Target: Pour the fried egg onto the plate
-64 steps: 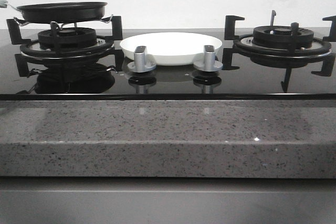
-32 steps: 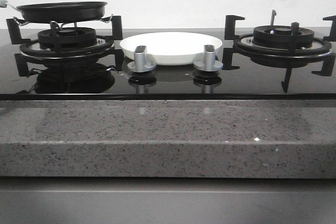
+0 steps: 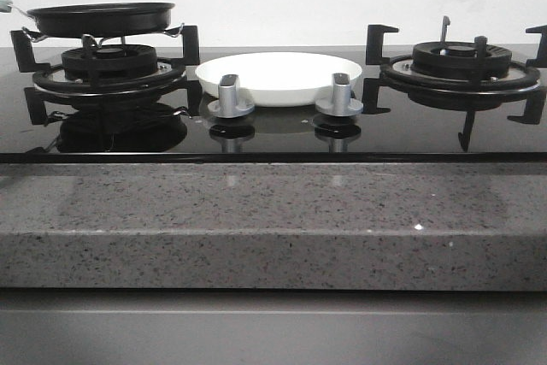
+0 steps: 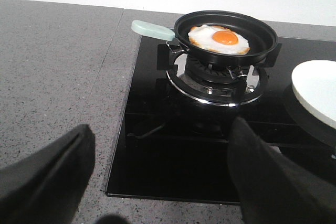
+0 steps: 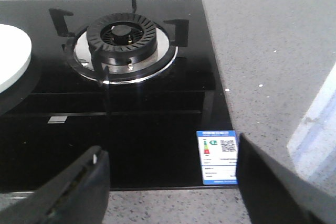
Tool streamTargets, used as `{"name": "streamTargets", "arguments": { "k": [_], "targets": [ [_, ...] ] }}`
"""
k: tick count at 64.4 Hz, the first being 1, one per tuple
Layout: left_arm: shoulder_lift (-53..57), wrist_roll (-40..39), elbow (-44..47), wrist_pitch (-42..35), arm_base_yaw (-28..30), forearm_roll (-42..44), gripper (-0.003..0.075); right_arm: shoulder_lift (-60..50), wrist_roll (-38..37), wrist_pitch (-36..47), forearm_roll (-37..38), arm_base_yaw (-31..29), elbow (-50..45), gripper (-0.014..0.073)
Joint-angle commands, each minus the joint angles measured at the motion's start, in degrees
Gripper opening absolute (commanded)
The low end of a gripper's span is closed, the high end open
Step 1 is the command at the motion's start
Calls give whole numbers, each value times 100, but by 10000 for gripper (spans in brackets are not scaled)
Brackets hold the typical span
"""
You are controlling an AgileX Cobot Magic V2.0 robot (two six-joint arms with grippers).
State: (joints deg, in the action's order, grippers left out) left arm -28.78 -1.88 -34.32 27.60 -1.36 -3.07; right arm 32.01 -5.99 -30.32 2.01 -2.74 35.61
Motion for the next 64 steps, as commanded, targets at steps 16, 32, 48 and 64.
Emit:
{"name": "streamTargets", "arguments": {
  "k": [16, 32, 48, 64],
  "targets": [
    [-70, -11, -147, -504, -1, -35, 532, 1120, 1084, -45, -814, 1136, 1219, 539],
    [-70, -11, -147, -504, -1, -35, 487, 2618, 1102, -1043, -868, 1918, 2418, 510],
    [-70, -11, -147, -504, -1, -35, 441, 4068, 1078, -1831, -1344, 1911, 3689, 339],
    [-70, -11, -147, -504, -1, -35, 438, 5421, 1040, -2257, -2149, 1541, 4940, 339]
  ]
}}
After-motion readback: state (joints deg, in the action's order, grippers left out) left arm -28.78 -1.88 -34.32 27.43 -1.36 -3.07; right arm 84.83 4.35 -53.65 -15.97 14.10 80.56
